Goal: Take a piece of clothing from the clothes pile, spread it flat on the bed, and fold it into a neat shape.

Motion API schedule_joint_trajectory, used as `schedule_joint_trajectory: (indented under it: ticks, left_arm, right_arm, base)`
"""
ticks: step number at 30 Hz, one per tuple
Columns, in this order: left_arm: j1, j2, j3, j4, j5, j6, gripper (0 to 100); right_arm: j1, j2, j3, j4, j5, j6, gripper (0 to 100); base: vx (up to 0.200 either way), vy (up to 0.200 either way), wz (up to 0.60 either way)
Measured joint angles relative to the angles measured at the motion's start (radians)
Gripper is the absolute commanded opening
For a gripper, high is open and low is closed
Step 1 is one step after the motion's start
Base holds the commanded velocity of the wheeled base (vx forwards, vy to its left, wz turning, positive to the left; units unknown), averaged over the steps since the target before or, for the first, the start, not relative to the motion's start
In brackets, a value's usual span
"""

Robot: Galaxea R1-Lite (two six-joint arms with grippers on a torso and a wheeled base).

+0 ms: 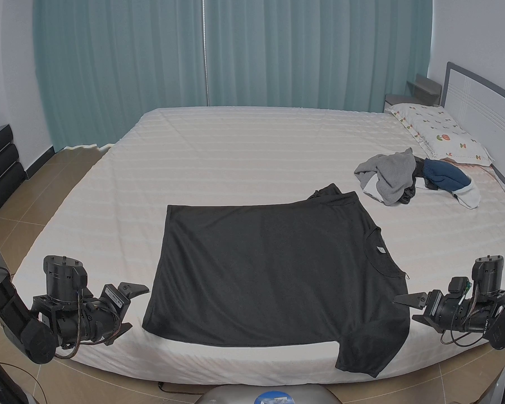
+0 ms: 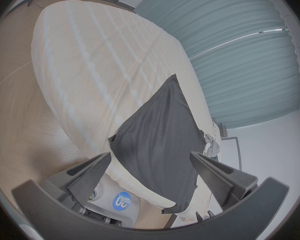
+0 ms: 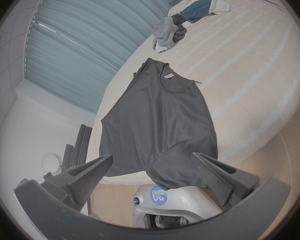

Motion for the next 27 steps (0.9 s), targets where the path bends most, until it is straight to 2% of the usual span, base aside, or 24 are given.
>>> schedule_joint_trajectory:
  ticks: [7,14,19,23,27]
  left_arm:
    - [-0.004,-0.001,0.002,0.002,-0.002,0.0,100]
    - [-0.005,0.011,0.014,0.002,0.01,0.025,100]
    - [0.007,0.037,0.032,0.003,0.019,0.12,100]
    - [0.016,0.081,0.045,0.001,0.065,0.176,100]
    - [0.02,0.141,0.046,-0.029,0.111,0.185,100]
  right_arm:
    - [0.008,-0.002,0.006,0.0,0.0,-0.001,100]
    - [0.014,-0.001,0.013,0.0,-0.001,-0.002,100]
    - [0.015,0.002,0.018,0.0,-0.001,-0.002,100]
    - [0.016,0.005,0.022,0.0,0.0,-0.002,100]
    - [0.015,0.009,0.023,0.001,-0.001,-0.002,100]
  base:
    - [0.0,-0.2,0.0]
    - [0.0,0.0,0.0]
    - [0.0,0.0,0.0]
    - [0.0,0.0,0.0]
    - [0.0,0.0,0.0]
